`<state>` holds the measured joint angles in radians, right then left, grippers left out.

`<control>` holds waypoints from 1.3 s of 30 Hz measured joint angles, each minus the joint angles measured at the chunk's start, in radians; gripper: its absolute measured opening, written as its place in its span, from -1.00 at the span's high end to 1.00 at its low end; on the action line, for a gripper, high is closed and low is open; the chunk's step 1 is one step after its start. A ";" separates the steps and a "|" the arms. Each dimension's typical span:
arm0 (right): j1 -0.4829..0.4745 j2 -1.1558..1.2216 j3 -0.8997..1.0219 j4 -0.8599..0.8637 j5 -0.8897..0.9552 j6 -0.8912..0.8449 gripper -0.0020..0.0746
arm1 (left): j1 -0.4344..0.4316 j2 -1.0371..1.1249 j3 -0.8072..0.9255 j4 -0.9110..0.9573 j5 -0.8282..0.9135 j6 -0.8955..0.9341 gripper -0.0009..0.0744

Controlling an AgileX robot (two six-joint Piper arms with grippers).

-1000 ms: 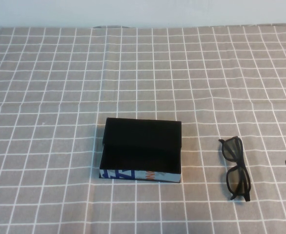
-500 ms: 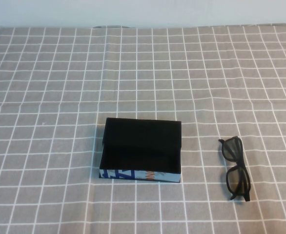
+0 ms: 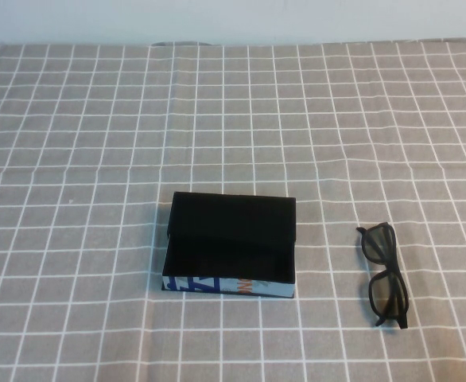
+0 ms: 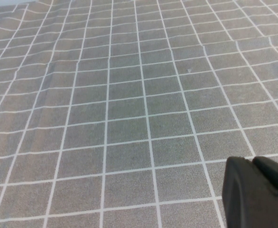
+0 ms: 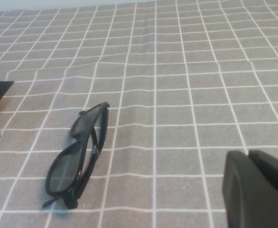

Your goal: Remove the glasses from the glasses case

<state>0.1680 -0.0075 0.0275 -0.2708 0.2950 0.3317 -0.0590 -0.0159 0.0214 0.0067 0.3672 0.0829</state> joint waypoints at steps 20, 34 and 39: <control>-0.001 0.000 0.000 0.316 0.020 -0.421 0.99 | 0.000 0.000 0.000 0.000 0.000 0.000 0.99; -0.001 0.000 0.000 0.319 0.020 -0.421 0.99 | 0.000 0.000 0.000 0.000 0.000 0.000 0.99; -0.001 0.000 0.000 0.319 0.020 -0.421 0.99 | 0.000 0.000 0.000 0.000 0.000 0.000 0.99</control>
<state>0.1674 -0.0075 0.0275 0.0480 0.3147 -0.0895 -0.0590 -0.0159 0.0214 0.0067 0.3672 0.0829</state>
